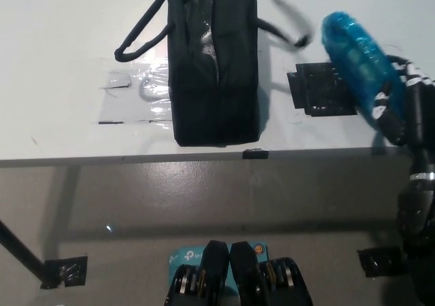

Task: The robot uses its right hand to pick up a stack of plates kept in the middle of the desk and put it inside a bag kept next to it

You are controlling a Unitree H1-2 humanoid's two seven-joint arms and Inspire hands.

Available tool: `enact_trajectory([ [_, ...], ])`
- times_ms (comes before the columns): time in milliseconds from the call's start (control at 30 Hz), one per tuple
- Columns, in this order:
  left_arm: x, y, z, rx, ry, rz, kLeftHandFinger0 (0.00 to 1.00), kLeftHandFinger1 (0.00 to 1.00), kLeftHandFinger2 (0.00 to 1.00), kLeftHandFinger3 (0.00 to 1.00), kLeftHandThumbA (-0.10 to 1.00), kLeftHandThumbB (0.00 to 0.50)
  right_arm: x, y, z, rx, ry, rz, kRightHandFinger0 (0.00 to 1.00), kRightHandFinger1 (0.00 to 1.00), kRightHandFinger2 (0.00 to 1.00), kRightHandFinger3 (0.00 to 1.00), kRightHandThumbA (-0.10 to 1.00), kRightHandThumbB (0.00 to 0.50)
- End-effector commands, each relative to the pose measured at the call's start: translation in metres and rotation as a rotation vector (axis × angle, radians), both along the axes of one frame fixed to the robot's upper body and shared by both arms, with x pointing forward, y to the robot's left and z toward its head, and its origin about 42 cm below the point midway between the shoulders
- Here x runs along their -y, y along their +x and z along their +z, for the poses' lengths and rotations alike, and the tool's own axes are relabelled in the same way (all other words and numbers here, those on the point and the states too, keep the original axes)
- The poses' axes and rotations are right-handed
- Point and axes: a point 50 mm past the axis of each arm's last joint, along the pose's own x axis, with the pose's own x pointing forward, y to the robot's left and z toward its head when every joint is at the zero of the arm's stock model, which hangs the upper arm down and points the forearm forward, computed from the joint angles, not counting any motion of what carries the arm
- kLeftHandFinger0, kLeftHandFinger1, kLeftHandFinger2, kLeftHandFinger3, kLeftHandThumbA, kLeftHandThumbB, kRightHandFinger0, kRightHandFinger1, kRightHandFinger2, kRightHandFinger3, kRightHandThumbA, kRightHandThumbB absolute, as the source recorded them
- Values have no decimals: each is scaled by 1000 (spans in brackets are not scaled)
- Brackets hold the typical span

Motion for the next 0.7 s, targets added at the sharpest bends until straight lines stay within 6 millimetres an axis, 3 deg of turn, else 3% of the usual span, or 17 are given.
enact_trajectory([
  [0,-6,-7,8,28,25,30,730,750,782,879,-100,0,52,18,44,-109,1240,271,0,0,390,528,-100,4],
  [33,-6,-7,8,28,23,33,735,757,794,882,-100,0,59,19,59,-67,1273,317,0,0,348,404,-100,12],
  [100,-6,-7,8,29,27,30,728,748,790,876,-100,0,60,20,63,-47,1304,326,0,0,304,305,-100,41],
  [200,-6,-7,8,29,27,30,726,747,789,874,-100,0,60,20,63,-48,1309,329,0,0,302,295,-100,42],
  [233,-6,-7,9,34,36,29,727,748,787,870,-100,10,59,26,80,2,1373,362,0,0,283,267,-100,50],
  [267,-6,-7,9,35,37,29,728,749,785,867,-100,10,59,26,82,6,1382,366,0,0,265,280,-100,54],
  [533,-8,-6,9,32,40,38,745,765,801,882,-100,12,51,37,111,19,1360,449,0,0,214,268,-100,0],
  [633,-10,-6,8,28,44,42,753,774,805,888,-100,17,45,42,123,14,1330,471,0,0,216,273,-100,5],
  [667,-11,-8,9,29,50,38,739,760,795,868,-100,17,41,46,130,7,1308,496,0,0,239,285,-100,45],
])
